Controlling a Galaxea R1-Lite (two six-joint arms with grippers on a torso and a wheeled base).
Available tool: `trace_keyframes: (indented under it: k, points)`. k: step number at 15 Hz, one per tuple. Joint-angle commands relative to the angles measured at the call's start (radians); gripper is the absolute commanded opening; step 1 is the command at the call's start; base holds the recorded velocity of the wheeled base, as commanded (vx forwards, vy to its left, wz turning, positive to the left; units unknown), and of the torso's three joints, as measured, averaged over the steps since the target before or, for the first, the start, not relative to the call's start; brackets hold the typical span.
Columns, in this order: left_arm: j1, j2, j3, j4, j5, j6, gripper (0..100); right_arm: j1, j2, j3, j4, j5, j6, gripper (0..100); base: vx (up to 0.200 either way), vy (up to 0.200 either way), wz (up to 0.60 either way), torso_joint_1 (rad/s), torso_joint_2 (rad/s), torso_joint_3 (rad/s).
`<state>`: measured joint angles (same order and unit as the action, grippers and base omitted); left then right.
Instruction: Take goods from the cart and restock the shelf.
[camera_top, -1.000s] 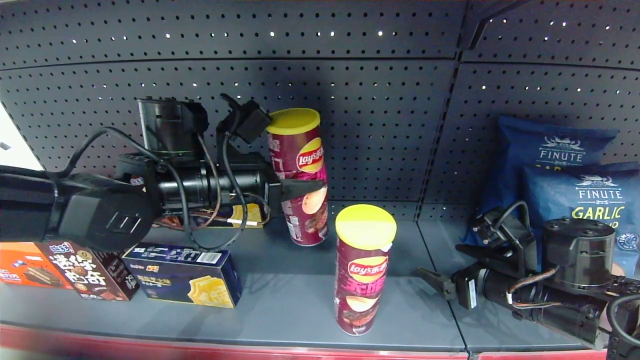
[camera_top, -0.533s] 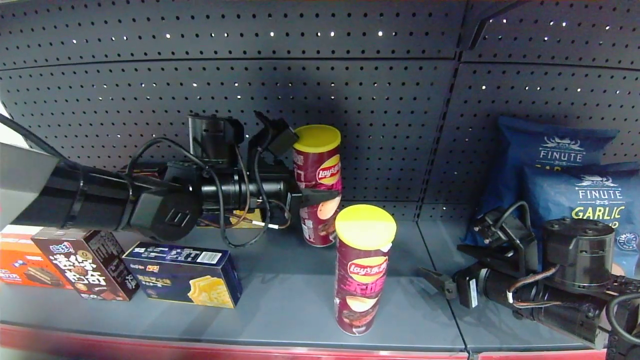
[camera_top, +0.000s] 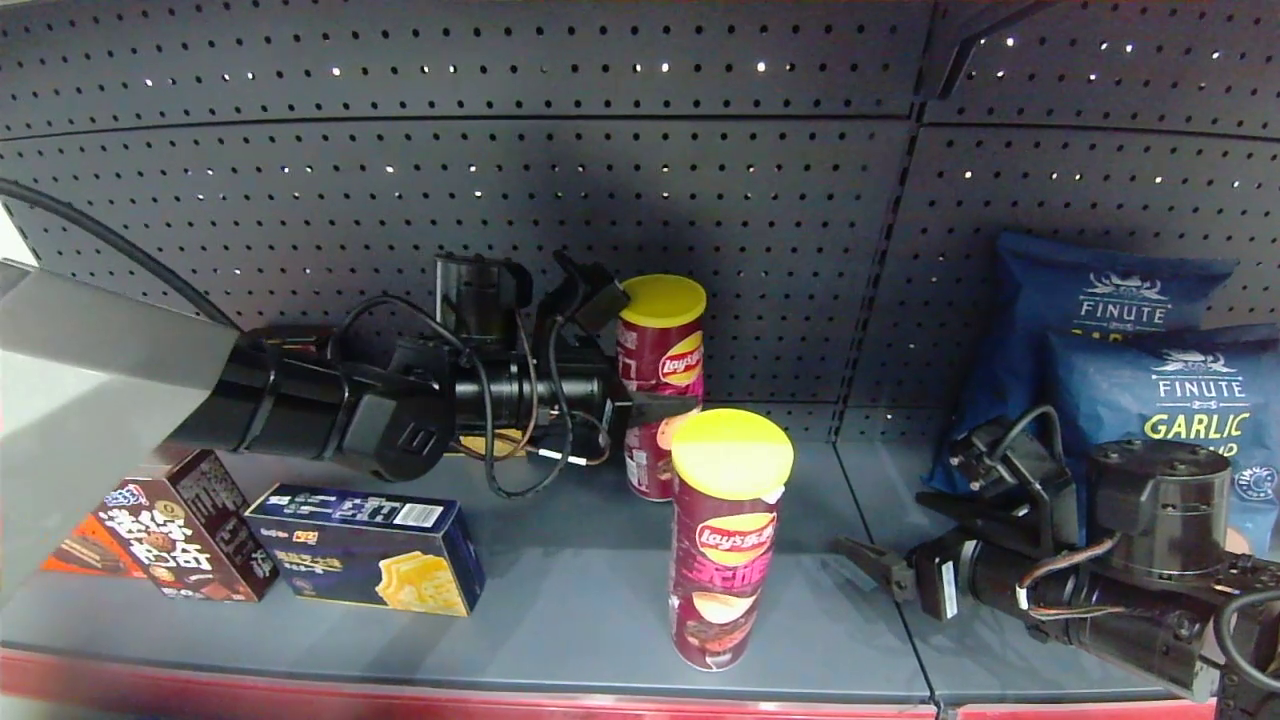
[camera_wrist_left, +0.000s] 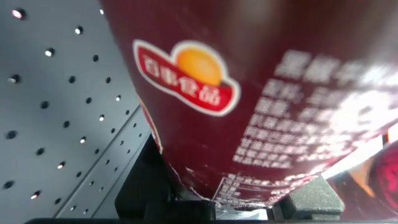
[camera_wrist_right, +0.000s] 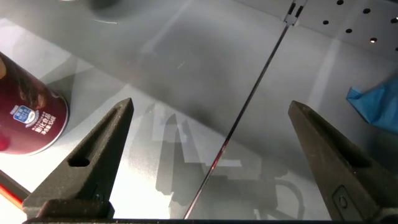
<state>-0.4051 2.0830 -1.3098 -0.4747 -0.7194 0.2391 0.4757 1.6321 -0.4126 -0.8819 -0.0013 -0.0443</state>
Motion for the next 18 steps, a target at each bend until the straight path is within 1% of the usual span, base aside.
trace_keyframes:
  k: [1, 12, 18]
  points:
    - [-0.006, 0.019, -0.014, -0.001, 0.000, -0.001, 0, 0.001, -0.003, 0.001, 0.000, 0.000, 0.000, 100, 0.000, 0.000, 0.00, 0.000, 0.00, 0.000]
    - [-0.021, 0.104, -0.089, -0.002, 0.000, -0.003, 0, 0.000, -0.006, 0.009, 0.000, 0.000, 0.000, 100, 0.000, 0.000, 0.00, 0.000, 0.00, 0.000]
    - [-0.018, 0.152, -0.134, -0.002, 0.003, -0.004, 0, 0.000, -0.003, 0.009, 0.000, 0.000, 0.000, 100, 0.000, 0.000, 0.00, 0.000, 0.00, 0.000]
